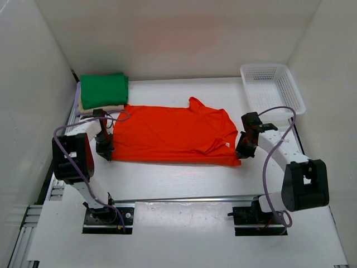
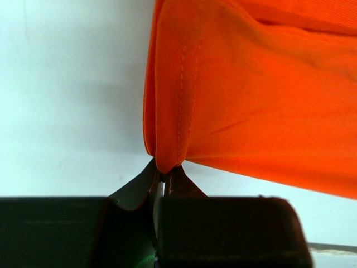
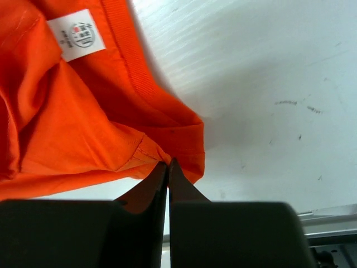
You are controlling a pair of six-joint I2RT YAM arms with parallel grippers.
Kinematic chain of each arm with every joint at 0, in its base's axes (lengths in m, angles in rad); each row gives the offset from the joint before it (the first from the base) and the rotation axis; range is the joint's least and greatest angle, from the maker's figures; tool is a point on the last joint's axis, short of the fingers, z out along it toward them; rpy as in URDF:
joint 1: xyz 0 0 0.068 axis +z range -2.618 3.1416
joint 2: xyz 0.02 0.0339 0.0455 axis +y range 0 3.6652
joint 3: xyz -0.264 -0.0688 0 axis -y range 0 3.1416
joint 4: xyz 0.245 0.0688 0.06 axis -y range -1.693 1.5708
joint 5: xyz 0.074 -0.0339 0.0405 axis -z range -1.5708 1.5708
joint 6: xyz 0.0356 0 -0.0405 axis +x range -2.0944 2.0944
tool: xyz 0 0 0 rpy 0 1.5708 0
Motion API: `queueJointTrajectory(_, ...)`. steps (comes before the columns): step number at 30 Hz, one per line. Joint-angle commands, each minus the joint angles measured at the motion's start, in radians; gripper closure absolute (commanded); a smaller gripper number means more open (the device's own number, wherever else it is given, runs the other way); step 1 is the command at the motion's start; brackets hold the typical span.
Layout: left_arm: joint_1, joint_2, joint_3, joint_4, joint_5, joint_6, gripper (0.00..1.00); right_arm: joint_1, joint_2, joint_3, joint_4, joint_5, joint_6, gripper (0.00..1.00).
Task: Fold and stack the t-shirts
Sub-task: Fold the flattened tshirt in 1/3 of the way
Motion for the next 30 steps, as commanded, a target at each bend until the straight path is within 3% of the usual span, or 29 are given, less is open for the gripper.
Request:
queueJointTrajectory(1,0.008,-0.089,-0.043,-0.027,-0.099,0.005,0.90,-0.004,-0.010,-0.019,-0.058,0.001,0.011,1.00)
queueJointTrajectory(6,0.008,-0.111,-0.135,-0.036,-0.141,0.005,0.90,-0.004,0.087,-0.040,-0.038,-0.057,0.011,0.97)
queueJointTrajectory(11,0.008,-0.120,-0.164,-0.036,-0.205,0.005,0.69,-0.004,0.121,-0.040,-0.026,-0.057,0.011,0.71)
queueJointTrajectory(13,0.008,-0.131,-0.164,-0.056,-0.240,0.005,0.63,-0.004,0.111,-0.031,-0.026,-0.044,0.020,0.67)
queueJointTrajectory(14,0.008,-0.140,-0.149,-0.056,-0.275,0.005,0.50,-0.004,0.080,-0.031,-0.037,-0.033,0.021,0.64)
queueJointTrajectory(18,0.008,-0.180,-0.028,-0.128,-0.334,0.005,0.25,-0.004,-0.008,0.007,-0.092,0.035,0.044,0.61)
queueJointTrajectory(23,-0.032,-0.180,0.204,-0.176,-0.453,0.005,0.17,0.030,-0.128,0.037,-0.152,0.127,0.083,0.61)
queueJointTrajectory(25,-0.120,-0.189,0.251,-0.187,-0.440,0.005,0.17,0.062,-0.149,0.037,-0.143,0.110,0.093,0.73)
queueJointTrajectory(27,-0.209,-0.200,0.314,-0.199,-0.306,0.005,0.17,0.082,-0.162,0.006,-0.088,0.058,0.102,0.85)
queueJointTrajectory(28,-0.322,-0.200,0.330,-0.208,-0.262,0.005,0.17,0.091,-0.151,-0.009,-0.058,0.020,0.102,0.93)
queueJointTrajectory(30,-0.453,-0.183,0.370,-0.208,-0.174,0.005,0.18,0.100,-0.125,-0.038,0.015,-0.090,0.122,1.00)
